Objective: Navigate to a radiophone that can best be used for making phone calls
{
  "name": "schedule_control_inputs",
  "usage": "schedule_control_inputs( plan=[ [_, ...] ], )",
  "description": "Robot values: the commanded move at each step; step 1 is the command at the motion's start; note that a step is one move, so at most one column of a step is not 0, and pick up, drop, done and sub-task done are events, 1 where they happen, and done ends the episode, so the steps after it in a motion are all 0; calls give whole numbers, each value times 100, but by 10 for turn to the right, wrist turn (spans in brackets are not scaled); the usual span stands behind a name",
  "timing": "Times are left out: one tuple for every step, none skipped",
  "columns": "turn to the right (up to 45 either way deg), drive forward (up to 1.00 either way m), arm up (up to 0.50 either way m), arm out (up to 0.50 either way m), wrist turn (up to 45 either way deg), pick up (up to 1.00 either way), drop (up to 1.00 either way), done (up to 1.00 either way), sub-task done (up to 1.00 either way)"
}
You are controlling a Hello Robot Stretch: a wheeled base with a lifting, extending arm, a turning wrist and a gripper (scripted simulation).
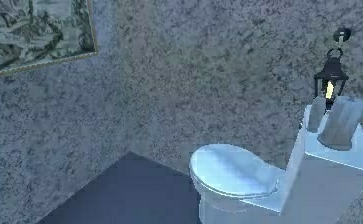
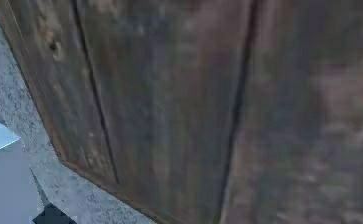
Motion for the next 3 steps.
schedule_control_inputs(
  plan=[
    [-450, 0, 0, 0, 0, 0, 0, 0, 0],
    [-120, 0, 0, 0, 0, 0, 0, 0, 0],
    [0, 25, 0, 0, 0, 0, 0, 0, 0]
  ],
)
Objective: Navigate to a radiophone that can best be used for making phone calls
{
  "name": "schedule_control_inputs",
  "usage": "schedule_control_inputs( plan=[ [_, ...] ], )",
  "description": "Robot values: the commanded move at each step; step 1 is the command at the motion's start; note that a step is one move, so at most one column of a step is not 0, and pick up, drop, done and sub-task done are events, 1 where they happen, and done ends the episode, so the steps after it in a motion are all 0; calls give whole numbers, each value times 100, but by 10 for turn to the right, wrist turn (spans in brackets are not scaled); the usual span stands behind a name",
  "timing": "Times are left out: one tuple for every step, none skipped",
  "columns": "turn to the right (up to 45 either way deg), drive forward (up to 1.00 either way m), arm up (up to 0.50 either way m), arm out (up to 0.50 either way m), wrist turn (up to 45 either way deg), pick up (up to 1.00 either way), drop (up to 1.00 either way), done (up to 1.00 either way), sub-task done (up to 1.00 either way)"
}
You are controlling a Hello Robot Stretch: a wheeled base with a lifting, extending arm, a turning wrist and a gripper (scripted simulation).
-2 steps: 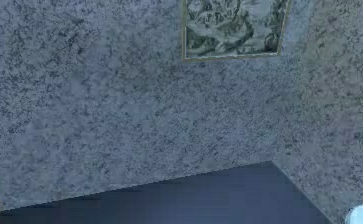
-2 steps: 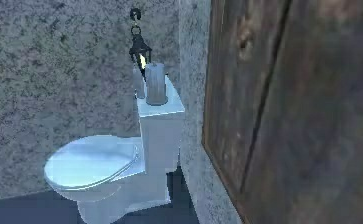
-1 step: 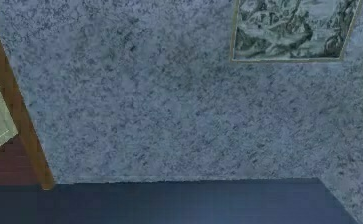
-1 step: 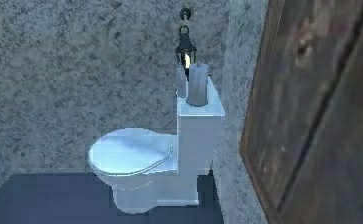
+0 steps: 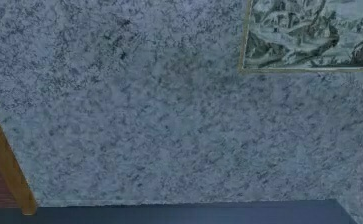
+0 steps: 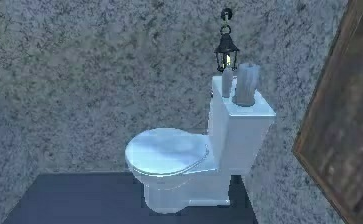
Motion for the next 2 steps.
schedule_control_inputs(
  plan=[
    [-450, 0, 0, 0, 0, 0, 0, 0, 0],
    [-450, 0, 0, 0, 0, 0, 0, 0, 0]
  ],
)
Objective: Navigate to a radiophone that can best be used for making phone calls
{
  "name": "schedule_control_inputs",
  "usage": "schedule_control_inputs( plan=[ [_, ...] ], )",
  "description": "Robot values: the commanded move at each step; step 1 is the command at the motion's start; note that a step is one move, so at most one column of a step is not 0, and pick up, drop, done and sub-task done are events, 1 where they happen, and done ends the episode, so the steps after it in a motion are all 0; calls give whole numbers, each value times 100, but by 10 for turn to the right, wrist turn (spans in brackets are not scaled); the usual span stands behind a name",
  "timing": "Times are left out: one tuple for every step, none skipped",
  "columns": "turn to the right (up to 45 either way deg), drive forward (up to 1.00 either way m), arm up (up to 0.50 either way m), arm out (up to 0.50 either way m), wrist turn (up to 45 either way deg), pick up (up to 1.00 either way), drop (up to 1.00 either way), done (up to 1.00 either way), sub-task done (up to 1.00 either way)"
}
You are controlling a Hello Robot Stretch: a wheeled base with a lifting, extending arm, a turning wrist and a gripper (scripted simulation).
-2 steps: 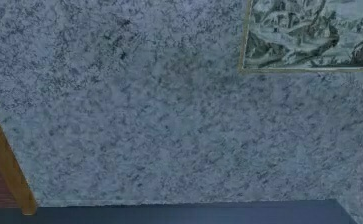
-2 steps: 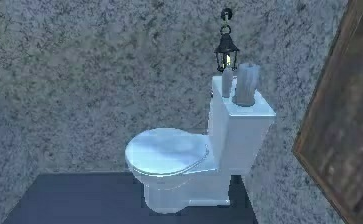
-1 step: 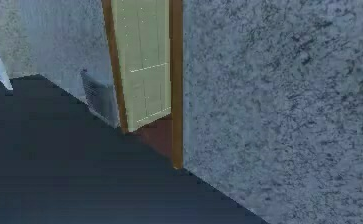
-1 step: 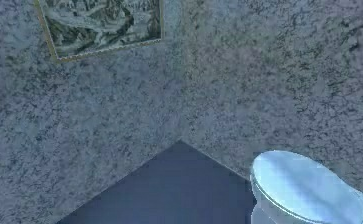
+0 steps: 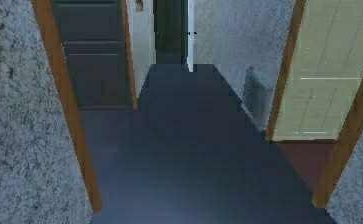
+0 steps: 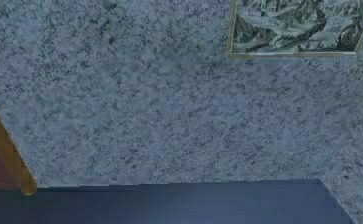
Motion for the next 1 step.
schedule_control_inputs(
  plan=[
    [0, 100, 0, 0, 0, 0, 0, 0, 0]
  ],
)
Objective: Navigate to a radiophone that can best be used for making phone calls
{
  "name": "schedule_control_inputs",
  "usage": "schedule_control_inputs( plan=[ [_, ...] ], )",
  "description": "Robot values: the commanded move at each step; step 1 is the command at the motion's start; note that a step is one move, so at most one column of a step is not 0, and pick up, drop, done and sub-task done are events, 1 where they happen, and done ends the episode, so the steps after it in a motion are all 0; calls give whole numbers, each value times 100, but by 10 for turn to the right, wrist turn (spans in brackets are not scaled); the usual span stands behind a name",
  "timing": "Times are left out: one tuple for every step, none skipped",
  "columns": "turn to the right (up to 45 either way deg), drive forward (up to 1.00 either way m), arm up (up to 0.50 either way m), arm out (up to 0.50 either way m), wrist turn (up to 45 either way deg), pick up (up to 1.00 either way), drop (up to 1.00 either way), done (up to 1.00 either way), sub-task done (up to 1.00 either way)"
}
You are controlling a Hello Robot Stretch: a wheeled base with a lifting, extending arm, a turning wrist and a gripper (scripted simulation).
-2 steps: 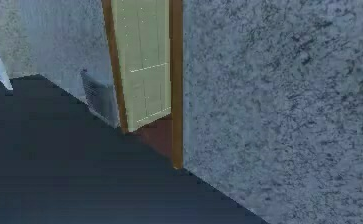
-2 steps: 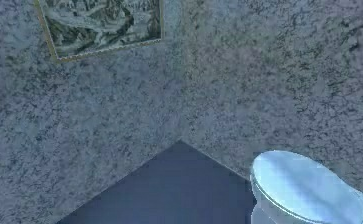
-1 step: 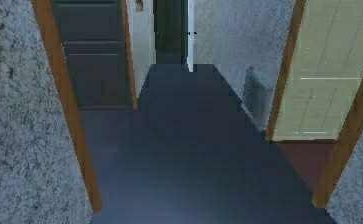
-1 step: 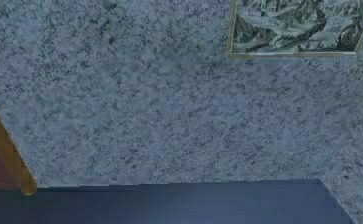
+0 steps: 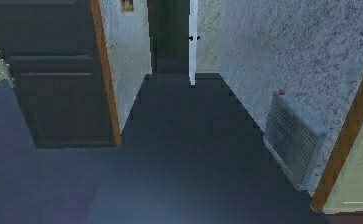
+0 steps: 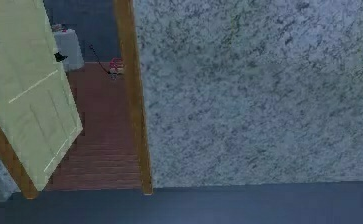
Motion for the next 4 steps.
schedule_control_inputs(
  plan=[
    [-60, 0, 0, 0, 0, 0, 0, 0, 0],
    [0, 40, 0, 0, 0, 0, 0, 0, 0],
    [-360, 0, 0, 0, 0, 0, 0, 0, 0],
    [0, 50, 0, 0, 0, 0, 0, 0, 0]
  ],
)
